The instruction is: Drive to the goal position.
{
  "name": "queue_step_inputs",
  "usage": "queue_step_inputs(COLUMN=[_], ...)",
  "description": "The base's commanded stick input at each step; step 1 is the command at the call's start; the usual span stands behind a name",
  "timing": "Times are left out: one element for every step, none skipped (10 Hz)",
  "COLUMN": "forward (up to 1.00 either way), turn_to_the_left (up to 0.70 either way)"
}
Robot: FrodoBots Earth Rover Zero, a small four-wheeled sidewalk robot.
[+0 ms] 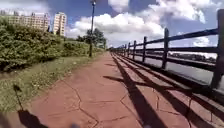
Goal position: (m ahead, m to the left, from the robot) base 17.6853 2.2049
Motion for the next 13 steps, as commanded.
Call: queue_step_inputs(forward=[0.85, 0.85, 0.85, 0.85, 0.85, 0.85, 0.85, 0.85, 0.85, 0.85, 0.85, 0.85, 0.85], turn_to_the_left=[0.0, 0.0, 0.0, 0.0, 0.0, 0.0, 0.0, -0.34, -0.11, 0.0, 0.0, 0.0, 0.0])
